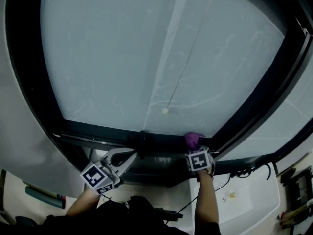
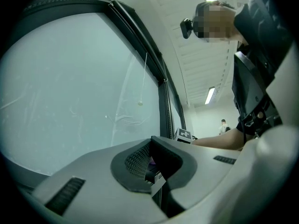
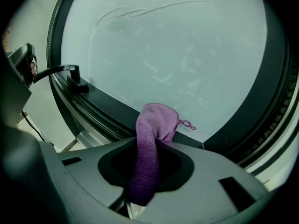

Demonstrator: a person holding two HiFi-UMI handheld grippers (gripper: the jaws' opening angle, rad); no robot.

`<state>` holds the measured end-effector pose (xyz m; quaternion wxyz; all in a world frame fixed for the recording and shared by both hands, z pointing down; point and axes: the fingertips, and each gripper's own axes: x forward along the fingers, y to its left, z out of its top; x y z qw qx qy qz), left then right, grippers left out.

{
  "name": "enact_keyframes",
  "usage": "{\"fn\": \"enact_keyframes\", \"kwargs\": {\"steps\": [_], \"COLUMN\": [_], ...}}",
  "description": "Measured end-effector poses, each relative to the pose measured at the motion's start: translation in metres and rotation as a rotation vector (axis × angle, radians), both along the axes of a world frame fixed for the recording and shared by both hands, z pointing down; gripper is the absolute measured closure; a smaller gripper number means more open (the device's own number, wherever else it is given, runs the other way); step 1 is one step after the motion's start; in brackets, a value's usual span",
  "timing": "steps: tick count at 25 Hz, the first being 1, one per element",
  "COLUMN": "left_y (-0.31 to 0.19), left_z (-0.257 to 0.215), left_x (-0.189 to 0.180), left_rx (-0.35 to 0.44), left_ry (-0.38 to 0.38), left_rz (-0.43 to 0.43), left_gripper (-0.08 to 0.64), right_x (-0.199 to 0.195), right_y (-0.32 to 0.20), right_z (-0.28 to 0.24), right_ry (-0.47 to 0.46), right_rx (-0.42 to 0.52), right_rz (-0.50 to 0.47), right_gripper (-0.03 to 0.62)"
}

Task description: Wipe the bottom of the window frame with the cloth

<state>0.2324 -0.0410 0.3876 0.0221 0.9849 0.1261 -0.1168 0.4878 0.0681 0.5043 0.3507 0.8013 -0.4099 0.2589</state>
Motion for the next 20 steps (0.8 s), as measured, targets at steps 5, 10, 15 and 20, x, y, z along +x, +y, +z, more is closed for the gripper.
{"fn": "enact_keyframes", "kwargs": {"steps": [5, 10, 15, 20], "left_y": [-0.015, -0.033, -0.046, -0.061], "left_z": [0.003, 0.006, 0.010, 0.016], "left_x": [-0.004, -0.010, -0.018, -0.026], "left_rx": [-0.022, -0.032, -0.044, -0.035], "left_ry": [0.002, 0.011, 0.003, -0.012], "left_rz": [0.010, 0.011, 0.017, 0.003], "left_gripper": [0.555, 0.555, 0.555, 0.555], "right_x": [-0.011, -0.022, -0.034, -0.050], "right_y": [-0.012, -0.024, -0.033, -0.047], "right_z": [0.000, 0.000, 0.001, 0.002], "right_ry": [0.014, 0.005, 0.042, 0.024], "right_rx": [-0.041, -0.071, -0.122, -0.108], "right_rz": [-0.001, -0.002, -0.007, -0.027], "right_gripper": [0.509, 0.509, 0.509, 0.509]}}
